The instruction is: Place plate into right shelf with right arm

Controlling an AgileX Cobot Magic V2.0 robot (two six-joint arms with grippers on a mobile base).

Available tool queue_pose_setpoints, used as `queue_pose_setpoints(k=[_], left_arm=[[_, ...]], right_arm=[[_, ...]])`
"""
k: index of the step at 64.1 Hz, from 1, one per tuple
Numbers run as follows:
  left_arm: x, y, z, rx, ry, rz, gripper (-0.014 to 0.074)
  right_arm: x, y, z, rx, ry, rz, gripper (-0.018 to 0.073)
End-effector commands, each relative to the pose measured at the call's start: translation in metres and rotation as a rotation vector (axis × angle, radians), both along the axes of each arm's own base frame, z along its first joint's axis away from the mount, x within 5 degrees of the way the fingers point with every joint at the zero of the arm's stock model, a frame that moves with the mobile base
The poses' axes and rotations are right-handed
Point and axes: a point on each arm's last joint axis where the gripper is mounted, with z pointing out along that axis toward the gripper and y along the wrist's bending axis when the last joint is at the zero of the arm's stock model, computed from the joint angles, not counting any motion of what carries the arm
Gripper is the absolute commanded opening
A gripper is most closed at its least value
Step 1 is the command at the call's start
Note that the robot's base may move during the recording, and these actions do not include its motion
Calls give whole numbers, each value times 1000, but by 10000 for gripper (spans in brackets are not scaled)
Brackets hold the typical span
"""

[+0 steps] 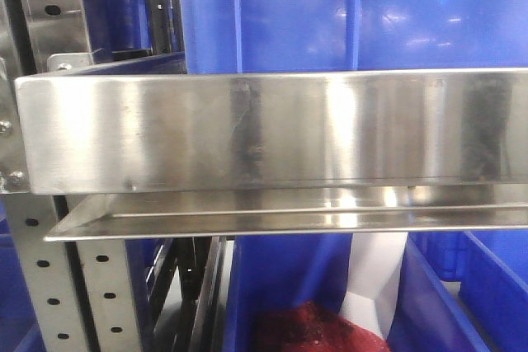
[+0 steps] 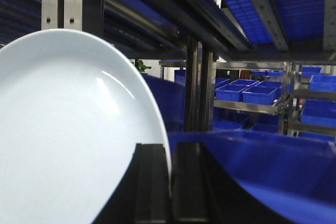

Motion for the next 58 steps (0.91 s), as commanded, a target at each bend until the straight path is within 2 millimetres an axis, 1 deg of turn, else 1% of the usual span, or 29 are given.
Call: queue_pose_setpoints(k=[1, 4, 5, 6, 11, 15, 17, 20, 22, 25, 29, 35, 40, 44, 51, 58], left_arm=[[0, 0, 5, -15, -82, -2, -47], [0, 0, 5, -15, -82, -2, -47], [0, 0, 5, -15, -82, -2, -47], [0, 0, 5, -15, -82, -2, -47], [0, 0, 5, -15, -82, -2, -47], [0, 0, 5, -15, -82, -2, -47], [0, 0, 5, -15, -82, -2, -47], [0, 0, 5, -15, -82, -2, -47], [0, 0, 5, -15, -82, -2, -47], [0, 0, 5, -15, -82, -2, -47], [0, 0, 5, -15, -82, -2, -47], [0, 0, 5, -15, -82, -2, -47], [0, 0, 5, -15, -82, -2, -47], [0, 0, 5, -15, -82, -2, -47], [0, 0, 5, -15, -82, -2, -47], [0, 0, 5, -15, -82, -2, -47]], right_arm=[[8, 0, 42, 68, -63, -40, 57], [17, 5, 58, 65, -57, -41, 57], [18, 6, 62, 69, -64, -41, 57], [23, 9, 66, 62, -53, -42, 57], [40, 18, 89, 67, -48, -46, 57], [58, 28, 101, 68, -31, -52, 57], [71, 35, 109, 68, -25, -59, 57], [81, 39, 116, 76, -31, -72, 57], [91, 45, 117, 75, -24, -83, 57], [101, 48, 121, 86, -32, -101, 57], [117, 55, 122, 98, -37, -132, 57], [140, 61, 117, 100, -30, -183, 57], [155, 63, 109, 82, -5, -217, 57], [172, 63, 99, 55, 34, -256, 57], [188, 60, 90, 32, 70, -295, 57], [197, 58, 82, 7, 109, -310, 57]])
